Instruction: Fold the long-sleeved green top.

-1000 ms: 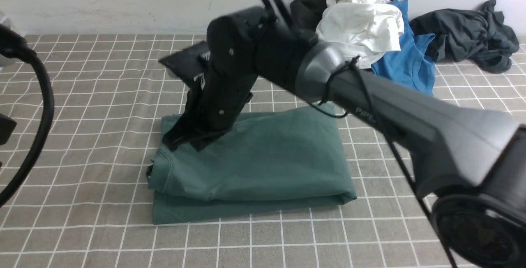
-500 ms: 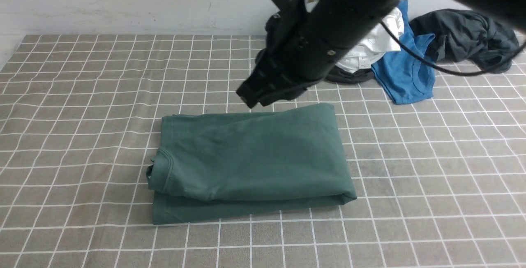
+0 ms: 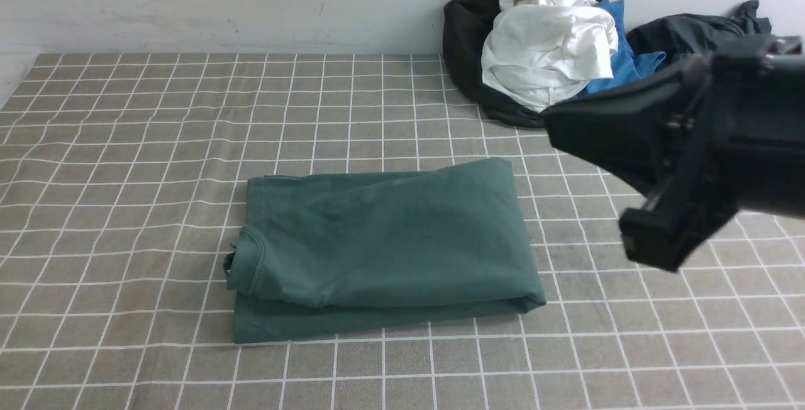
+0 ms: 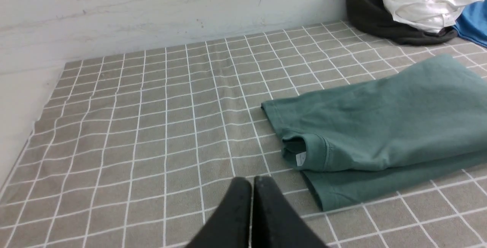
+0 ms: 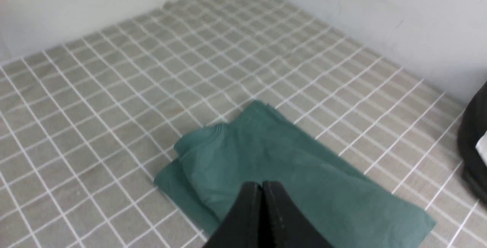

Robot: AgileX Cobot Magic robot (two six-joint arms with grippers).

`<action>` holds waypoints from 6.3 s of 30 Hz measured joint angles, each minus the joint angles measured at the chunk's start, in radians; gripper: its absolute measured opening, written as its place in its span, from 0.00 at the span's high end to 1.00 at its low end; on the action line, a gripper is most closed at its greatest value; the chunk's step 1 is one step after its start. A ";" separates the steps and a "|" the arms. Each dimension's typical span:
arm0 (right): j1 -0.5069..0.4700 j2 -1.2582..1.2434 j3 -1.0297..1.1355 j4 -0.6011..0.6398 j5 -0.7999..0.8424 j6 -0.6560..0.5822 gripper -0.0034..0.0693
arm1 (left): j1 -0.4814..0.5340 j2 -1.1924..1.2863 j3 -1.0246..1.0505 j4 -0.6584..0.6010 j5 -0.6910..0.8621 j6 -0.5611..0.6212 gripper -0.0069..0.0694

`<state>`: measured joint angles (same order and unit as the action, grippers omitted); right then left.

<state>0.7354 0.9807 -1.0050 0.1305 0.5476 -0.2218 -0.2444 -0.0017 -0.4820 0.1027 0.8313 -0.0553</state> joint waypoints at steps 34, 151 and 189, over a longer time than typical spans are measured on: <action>0.000 -0.272 0.174 0.013 -0.016 0.000 0.97 | 0.000 0.000 0.003 -0.103 0.005 -0.007 0.92; -0.750 -0.991 1.031 -0.173 -0.197 0.421 0.97 | 0.309 -0.009 0.507 -0.103 -0.485 0.088 0.92; -0.750 -0.991 1.031 -0.173 -0.197 0.421 0.97 | 0.309 -0.009 0.507 -0.103 -0.485 0.090 0.92</action>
<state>-0.0145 -0.0101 0.0257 -0.0421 0.3503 0.1995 0.0642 -0.0106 0.0255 0.0000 0.3463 0.0346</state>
